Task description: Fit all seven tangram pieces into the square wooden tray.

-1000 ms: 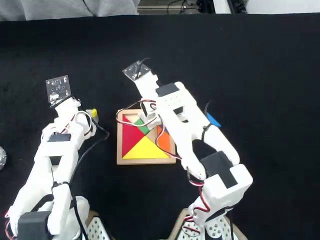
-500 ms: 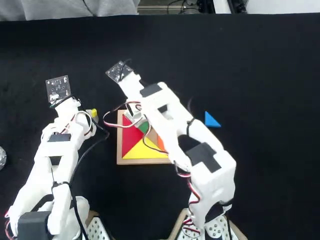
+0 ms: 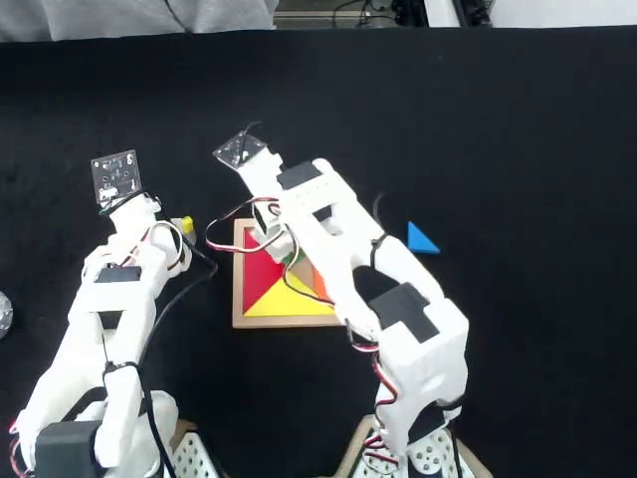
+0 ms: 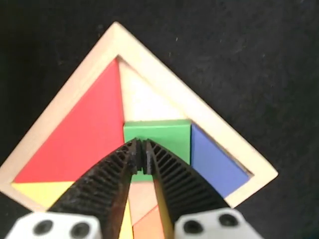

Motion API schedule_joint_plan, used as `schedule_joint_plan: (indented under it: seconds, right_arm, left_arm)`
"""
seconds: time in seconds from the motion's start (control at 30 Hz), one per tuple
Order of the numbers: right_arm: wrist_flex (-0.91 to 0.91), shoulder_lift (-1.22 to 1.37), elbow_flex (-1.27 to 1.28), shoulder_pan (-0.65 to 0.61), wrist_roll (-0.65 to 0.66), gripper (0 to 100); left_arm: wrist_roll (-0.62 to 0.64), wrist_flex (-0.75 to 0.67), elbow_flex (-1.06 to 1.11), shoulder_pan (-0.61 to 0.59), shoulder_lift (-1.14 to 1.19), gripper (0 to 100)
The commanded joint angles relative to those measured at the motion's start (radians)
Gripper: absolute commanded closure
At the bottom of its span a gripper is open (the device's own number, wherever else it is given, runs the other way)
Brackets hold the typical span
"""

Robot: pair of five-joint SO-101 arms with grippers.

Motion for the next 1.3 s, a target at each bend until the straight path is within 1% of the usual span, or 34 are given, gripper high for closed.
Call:
schedule_joint_plan:
  seconds: [0.0, 0.13, 0.2, 0.27, 0.33, 0.4, 0.6, 0.67, 0.77, 0.83, 1.0, 1.13, 1.27]
  right_arm:
    - [0.052, -0.156, -0.033, 0.061, 0.002, 98.8]
    - [0.066, -0.430, 0.076, 0.195, -0.003, 98.8]
    - [0.025, -0.552, 0.185, 0.281, -0.002, 98.8]
    - [-0.037, -0.636, 0.306, 0.359, 0.032, 98.7]
    - [-0.072, -0.680, 0.400, 0.411, 0.087, 98.5]
    - [-0.078, -0.687, 0.453, 0.450, 0.115, 98.4]
    - [-0.086, -0.685, 0.467, 0.624, 0.132, 97.9]
    - [-0.077, -0.685, 0.467, 0.634, 0.163, 92.9]
    - [-0.081, -0.685, 0.498, 0.631, 0.244, 80.0]
    - [-0.091, -0.685, 0.506, 0.631, 0.264, 76.4]
    - [-0.094, -0.685, 0.509, 0.634, 0.261, 81.2]
    - [-0.094, -0.667, 0.504, 0.632, 0.261, 81.5]
    - [-0.115, -0.565, 0.470, 0.631, 0.284, 81.5]
  left_arm:
    - [-0.005, -0.014, -0.008, 0.010, -0.031, 80]
    - [-0.005, -0.015, -0.008, 0.010, -0.031, 80]
    - [-0.005, -0.017, -0.008, 0.010, -0.031, 80]
    - [-0.005, -0.017, -0.008, 0.010, -0.031, 80]
    - [-0.005, -0.017, -0.008, 0.010, -0.031, 80]
    - [-0.005, -0.017, -0.008, 0.010, -0.031, 80]
    - [-0.005, -0.017, -0.008, 0.010, -0.031, 80]
    - [-0.005, -0.017, -0.008, 0.010, -0.031, 80]
    - [-0.005, -0.017, -0.008, 0.010, -0.031, 80]
    - [-0.005, -0.017, -0.008, 0.010, -0.031, 80]
    - [-0.005, -0.015, -0.008, 0.010, -0.031, 80]
    - [-0.005, -0.014, -0.008, 0.010, -0.031, 80]
    - [-0.005, -0.012, -0.008, 0.010, -0.031, 80]
